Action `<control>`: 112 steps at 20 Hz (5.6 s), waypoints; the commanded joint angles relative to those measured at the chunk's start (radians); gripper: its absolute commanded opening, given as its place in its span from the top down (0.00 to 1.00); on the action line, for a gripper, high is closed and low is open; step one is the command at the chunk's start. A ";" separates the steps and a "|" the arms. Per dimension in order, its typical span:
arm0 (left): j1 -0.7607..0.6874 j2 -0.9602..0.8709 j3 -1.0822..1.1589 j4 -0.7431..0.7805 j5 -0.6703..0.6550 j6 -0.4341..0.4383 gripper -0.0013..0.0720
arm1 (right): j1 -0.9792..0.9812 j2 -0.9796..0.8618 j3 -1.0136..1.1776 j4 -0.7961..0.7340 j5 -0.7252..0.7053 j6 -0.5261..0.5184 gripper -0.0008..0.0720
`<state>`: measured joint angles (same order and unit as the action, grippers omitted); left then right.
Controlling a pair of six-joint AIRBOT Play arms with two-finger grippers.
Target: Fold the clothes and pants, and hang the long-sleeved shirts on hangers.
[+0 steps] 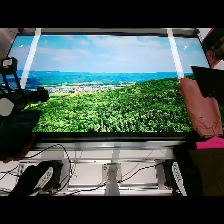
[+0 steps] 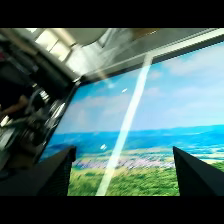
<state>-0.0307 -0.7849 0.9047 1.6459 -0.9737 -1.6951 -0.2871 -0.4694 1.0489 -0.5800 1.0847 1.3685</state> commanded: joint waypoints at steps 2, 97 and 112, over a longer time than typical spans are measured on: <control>0.001 0.001 0.001 0.000 0.000 0.000 0.34 | 0.219 -0.001 0.001 0.024 0.003 -0.055 0.03; -1.003 -0.902 0.591 0.240 0.445 -0.260 0.03 | 0.386 -0.172 0.269 -0.789 -0.164 0.139 0.04; -0.637 -0.281 0.590 0.359 0.234 -0.159 0.17 | 0.383 -0.736 0.269 -1.029 0.334 0.244 0.04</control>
<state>-0.7322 -1.1660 1.4952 2.0014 -0.7261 -1.8549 0.0994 -1.0725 1.3170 -1.5795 1.3685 1.5837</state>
